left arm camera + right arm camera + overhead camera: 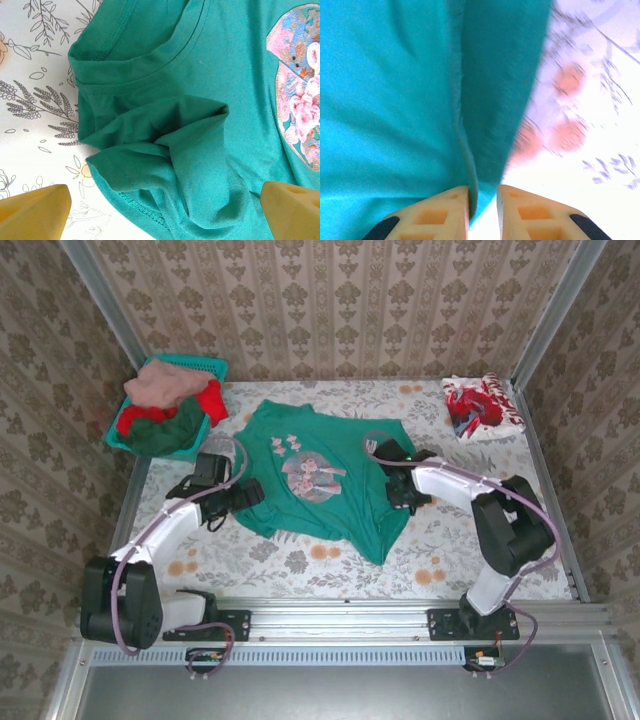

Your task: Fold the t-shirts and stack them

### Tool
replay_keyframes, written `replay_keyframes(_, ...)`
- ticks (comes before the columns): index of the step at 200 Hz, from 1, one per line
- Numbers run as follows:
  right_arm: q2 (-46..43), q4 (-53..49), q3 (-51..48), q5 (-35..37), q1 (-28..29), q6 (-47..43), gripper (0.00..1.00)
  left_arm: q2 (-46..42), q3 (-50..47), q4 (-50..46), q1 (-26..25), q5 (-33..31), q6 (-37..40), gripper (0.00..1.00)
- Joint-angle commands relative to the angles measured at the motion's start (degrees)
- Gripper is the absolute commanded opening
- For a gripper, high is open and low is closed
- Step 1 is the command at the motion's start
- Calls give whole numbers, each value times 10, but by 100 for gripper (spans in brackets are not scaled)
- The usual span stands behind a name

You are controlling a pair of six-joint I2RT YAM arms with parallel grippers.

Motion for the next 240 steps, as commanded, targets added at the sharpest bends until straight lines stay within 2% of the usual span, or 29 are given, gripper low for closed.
replay_keyframes(1,-57,-4,-26,-13,-6,11,24,-9,-9,-8,5,-9,-10,98)
replay_keyframes(22,-65,39,-24,-57,-10,5,25,-8,-9,-8,5,-4,-8,97)
replay_keyframes(64,8,82,20,-135,-15,-2,30,-20,-23,-23,5,-7,-15,93)
replay_keyframes(106,32,54,-11,-95,-24,1,31,-23,-50,-12,-2,1,-30,85)
replay_keyframes(121,34,33,-23,-84,-60,15,32,-13,-53,-11,-5,5,-31,79)
replay_keyframes(146,28,43,-23,-97,-106,4,32,0,-50,-7,-14,8,-29,53)
replay_keyframes(155,29,40,-12,-97,-111,-1,33,3,-46,-6,-20,11,-25,45)
replay_keyframes(164,33,35,8,-96,-114,-8,33,9,-40,-6,-29,10,-23,43)
replay_keyframes(184,28,2,56,-68,-91,-13,33,27,-24,-17,-50,5,-24,36)
replay_keyframes(196,14,-8,79,-46,-55,-15,34,24,-28,-26,-59,-5,-34,28)
replay_keyframes(214,3,2,104,-24,3,-20,40,11,-55,-6,-61,-8,-56,25)
replay_keyframes(240,55,66,138,-81,38,-30,41,32,-78,25,-64,-16,-73,26)
